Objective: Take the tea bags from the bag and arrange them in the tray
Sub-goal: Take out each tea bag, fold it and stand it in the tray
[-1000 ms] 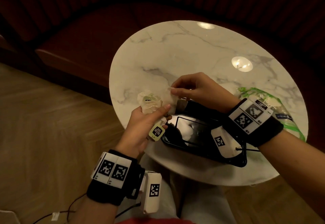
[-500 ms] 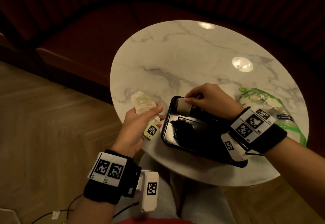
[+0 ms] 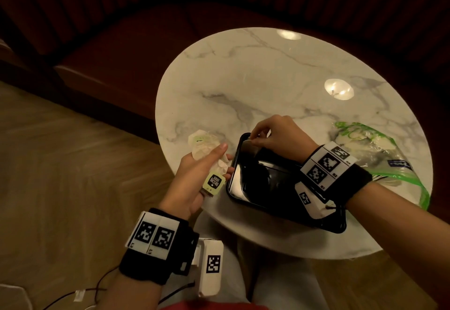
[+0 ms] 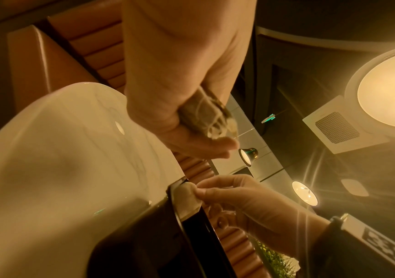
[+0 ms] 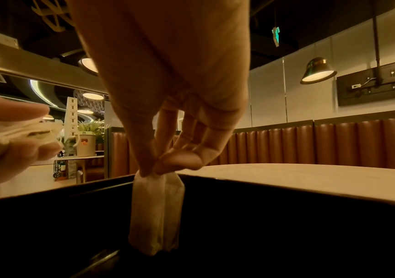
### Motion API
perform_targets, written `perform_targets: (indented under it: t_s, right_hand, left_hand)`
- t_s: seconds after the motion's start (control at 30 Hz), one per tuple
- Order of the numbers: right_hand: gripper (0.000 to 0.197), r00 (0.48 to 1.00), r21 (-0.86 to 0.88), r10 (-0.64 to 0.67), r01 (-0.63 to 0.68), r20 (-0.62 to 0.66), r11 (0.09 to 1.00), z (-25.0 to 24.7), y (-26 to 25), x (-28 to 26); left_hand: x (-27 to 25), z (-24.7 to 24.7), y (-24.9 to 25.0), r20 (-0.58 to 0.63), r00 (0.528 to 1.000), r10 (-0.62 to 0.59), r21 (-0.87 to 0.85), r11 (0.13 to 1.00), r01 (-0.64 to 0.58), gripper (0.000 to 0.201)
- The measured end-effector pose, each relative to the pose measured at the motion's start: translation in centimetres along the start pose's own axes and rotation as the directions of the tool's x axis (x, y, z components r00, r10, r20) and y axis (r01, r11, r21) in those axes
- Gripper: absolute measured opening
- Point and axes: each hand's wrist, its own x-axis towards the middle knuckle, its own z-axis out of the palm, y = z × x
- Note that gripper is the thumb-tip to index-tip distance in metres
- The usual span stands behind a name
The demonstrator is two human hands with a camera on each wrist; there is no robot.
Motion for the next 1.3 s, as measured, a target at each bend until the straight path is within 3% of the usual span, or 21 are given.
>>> perform_targets:
  t_s: [0.23, 0.4, 1.17, 1.3]
  right_hand:
    - [0.006, 0.998, -0.024, 0.024, -0.025, -0.061, 0.999, 0.4, 0.5, 0.4]
    - [0.013, 0.996, -0.022, 0.036, -0.038, -0.085, 0.999, 0.4, 0.5, 0.5]
    - [0.018, 0.999, 0.059, 0.025, -0.023, -0.041, 0.998, 0.0, 0.2, -0.1]
    - [0.010, 0.997, 0.087, -0.023, 0.030, -0.080, 0.996, -0.7, -0.8, -0.8]
  left_hand:
    - [0.0, -0.1, 0.2, 0.014, 1.000, -0.016, -0.001, 1.000, 0.016, 0.016]
    - [-0.1, -0.1, 0.2, 0.008, 1.000, -0.005, 0.011, 1.000, 0.005, 0.018]
    - [0.2, -0.2, -0.1, 0.013, 1.000, 0.023, 0.044, 0.999, -0.023, 0.016]
    - [0.2, 0.0, 0.0, 0.009, 1.000, 0.029, 0.000, 1.000, -0.030, 0.016]
